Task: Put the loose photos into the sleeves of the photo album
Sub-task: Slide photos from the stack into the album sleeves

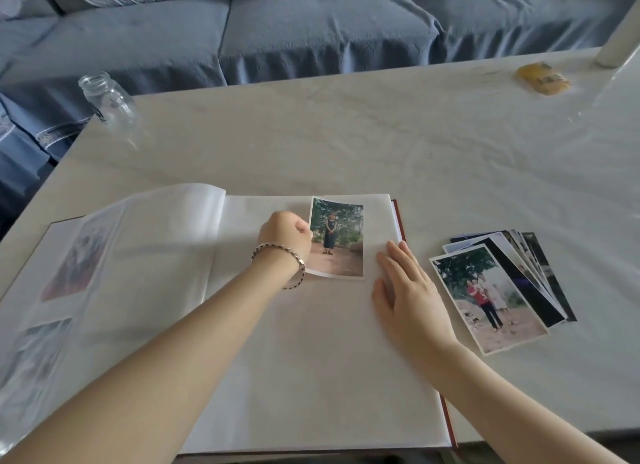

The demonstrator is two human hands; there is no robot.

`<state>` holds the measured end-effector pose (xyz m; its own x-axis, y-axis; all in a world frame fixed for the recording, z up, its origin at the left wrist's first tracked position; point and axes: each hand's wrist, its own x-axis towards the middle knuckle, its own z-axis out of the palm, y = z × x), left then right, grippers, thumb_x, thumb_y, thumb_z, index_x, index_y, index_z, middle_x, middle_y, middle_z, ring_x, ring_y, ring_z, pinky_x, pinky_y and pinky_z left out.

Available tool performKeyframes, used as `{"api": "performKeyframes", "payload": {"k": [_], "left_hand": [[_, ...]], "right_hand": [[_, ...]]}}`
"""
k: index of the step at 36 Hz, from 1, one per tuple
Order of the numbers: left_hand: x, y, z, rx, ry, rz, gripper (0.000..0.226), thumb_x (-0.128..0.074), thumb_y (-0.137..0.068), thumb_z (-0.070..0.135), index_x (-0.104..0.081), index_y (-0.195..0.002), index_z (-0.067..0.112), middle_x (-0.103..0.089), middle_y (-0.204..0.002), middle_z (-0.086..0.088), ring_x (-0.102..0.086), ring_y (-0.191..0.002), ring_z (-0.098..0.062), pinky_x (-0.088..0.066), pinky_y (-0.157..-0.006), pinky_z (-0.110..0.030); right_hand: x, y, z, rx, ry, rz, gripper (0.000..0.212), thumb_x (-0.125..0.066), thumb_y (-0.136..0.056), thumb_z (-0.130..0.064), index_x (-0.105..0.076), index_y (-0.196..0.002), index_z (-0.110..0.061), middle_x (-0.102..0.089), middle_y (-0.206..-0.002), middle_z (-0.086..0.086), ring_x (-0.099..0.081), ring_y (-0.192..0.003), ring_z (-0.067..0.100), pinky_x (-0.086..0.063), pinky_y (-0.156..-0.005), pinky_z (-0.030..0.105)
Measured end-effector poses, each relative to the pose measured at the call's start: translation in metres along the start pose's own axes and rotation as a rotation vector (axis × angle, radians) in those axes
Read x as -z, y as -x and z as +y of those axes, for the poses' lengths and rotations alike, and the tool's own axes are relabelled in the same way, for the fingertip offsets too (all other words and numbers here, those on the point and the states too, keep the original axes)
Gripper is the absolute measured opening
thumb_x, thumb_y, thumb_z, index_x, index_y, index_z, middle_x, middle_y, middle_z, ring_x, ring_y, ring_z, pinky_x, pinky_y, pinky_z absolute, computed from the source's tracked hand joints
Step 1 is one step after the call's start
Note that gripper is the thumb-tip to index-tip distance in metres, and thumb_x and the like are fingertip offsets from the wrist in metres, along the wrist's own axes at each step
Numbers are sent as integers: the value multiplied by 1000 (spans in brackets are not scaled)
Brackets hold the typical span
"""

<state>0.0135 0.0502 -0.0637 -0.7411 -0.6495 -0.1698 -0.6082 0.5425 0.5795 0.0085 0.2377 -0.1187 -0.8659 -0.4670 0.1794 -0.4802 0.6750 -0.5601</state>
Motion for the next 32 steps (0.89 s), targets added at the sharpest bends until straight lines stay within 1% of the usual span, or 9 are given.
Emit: {"api": "performKeyframes", "payload": {"k": [1,4,7,13,16,22,26,30,32], "left_hand": [[-1,0,2,16,0,7,16,-54,-88,6,-66,-92,-5,-66,-97,-16,-58,-94,-32,-38,-73,-21],[-4,4,9,71,86,3,19,-55,-88,7,-72,-98,7,-69,-108,-8,-62,-102,-25,-42,-78,-21],[-12,10,14,142,235,-17,14,-59,-86,9,-72,-92,9,-70,-98,-7,-64,-93,-23,-48,-83,-25],[-27,20,24,179,402,-87,15,-61,-82,5,-65,-71,14,-60,-63,0,-59,-67,-20,-54,-76,-29],[-22,18,22,201,466,-169,23,-63,-83,0,-58,-65,14,-59,-64,-2,-58,-62,-19,-57,-68,-32],[-14,15,20,130,443,-236,25,-63,-83,-7,-57,-64,8,-57,-61,-5,-55,-36,-4,-52,-44,-18],[-15,12,18,118,439,-243,21,-65,-82,-6,-60,-66,7,-60,-64,-7,-59,-43,-10,-57,-53,-27],[-18,12,16,33,373,-232,11,-63,-84,-3,-67,-76,3,-61,-61,-4,-58,-41,-5,-54,-48,-19],[-18,13,15,-4,334,-222,20,-58,-87,-2,-67,-74,9,-60,-60,-4,-56,-38,-2,-55,-52,-20]], "right_hand": [[0,0,0,-2,-3,1,41,-45,-83,-19,-62,-117,-3,-49,-138,10,-37,-135,24,-25,-105,30],[1,0,0,6,-7,8,40,-47,-83,-18,-62,-116,-3,-51,-137,11,-39,-133,25,-27,-104,32],[3,-1,-1,-1,-29,0,42,-47,-85,-18,-58,-123,-3,-47,-140,8,-36,-135,21,-24,-106,27],[9,1,-2,-65,-75,-25,57,-55,-89,-19,-35,-141,-10,-31,-150,-3,-31,-136,12,-21,-103,14],[10,2,-3,-98,-102,-38,64,-57,-88,-23,-29,-144,-12,-27,-151,-3,-28,-137,11,-20,-104,14],[10,2,-4,-118,-128,-36,67,-58,-86,-26,-27,-145,-13,-31,-149,-3,-32,-135,12,-24,-107,20],[10,1,-4,-119,-138,-27,68,-59,-85,-25,-28,-144,-13,-33,-148,-3,-34,-133,12,-26,-106,20],[10,2,-4,-114,-143,-18,67,-60,-85,-24,-29,-143,-13,-35,-146,-3,-37,-131,13,-29,-104,21],[11,2,-4,-111,-139,-19,67,-60,-85,-24,-29,-143,-13,-34,-147,-3,-37,-131,13,-27,-103,19]]}}
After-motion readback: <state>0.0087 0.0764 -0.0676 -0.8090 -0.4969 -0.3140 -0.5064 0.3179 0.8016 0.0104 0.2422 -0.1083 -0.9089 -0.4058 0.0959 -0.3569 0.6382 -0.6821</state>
